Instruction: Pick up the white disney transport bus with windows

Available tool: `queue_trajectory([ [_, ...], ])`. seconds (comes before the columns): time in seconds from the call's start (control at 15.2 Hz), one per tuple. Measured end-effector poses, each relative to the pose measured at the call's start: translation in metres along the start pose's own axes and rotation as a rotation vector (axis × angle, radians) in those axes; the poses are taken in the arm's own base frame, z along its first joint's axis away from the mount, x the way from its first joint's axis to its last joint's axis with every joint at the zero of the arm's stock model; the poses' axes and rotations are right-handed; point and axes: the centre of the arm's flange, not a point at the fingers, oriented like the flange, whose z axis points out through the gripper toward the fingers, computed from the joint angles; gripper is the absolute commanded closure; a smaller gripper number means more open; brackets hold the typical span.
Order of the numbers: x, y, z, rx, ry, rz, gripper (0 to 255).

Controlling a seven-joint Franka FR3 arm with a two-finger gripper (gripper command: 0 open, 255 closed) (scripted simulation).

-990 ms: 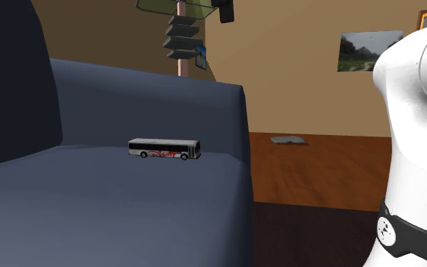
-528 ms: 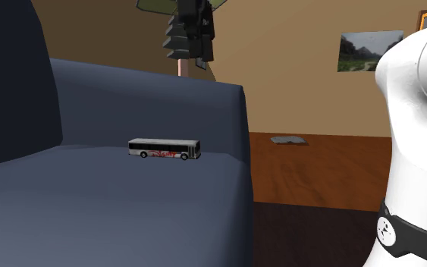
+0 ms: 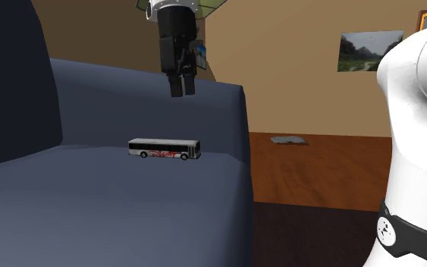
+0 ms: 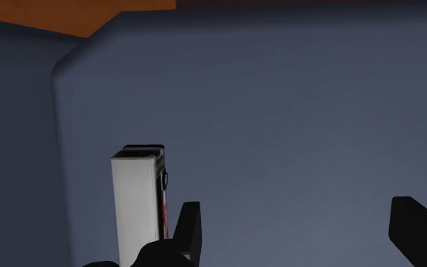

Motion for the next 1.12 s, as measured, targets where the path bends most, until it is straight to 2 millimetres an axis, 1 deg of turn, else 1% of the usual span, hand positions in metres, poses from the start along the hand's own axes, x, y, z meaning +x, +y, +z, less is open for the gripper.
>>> queue_trajectory([
  [0.26,0.026,0.037,0.026,0.021,0.007,0.004,0],
  [0.4,0.041,0.053,0.044,0.032,0.010,0.006,0],
  [0.59,0.061,0.083,0.068,0.047,0.015,0.009,0],
  [0.86,0.088,0.112,0.096,0.068,0.022,0.013,0],
  [0.99,0.099,0.132,0.116,0.078,0.025,0.015,0],
  [1.12,0.106,0.137,0.128,0.082,0.027,0.016,0],
])
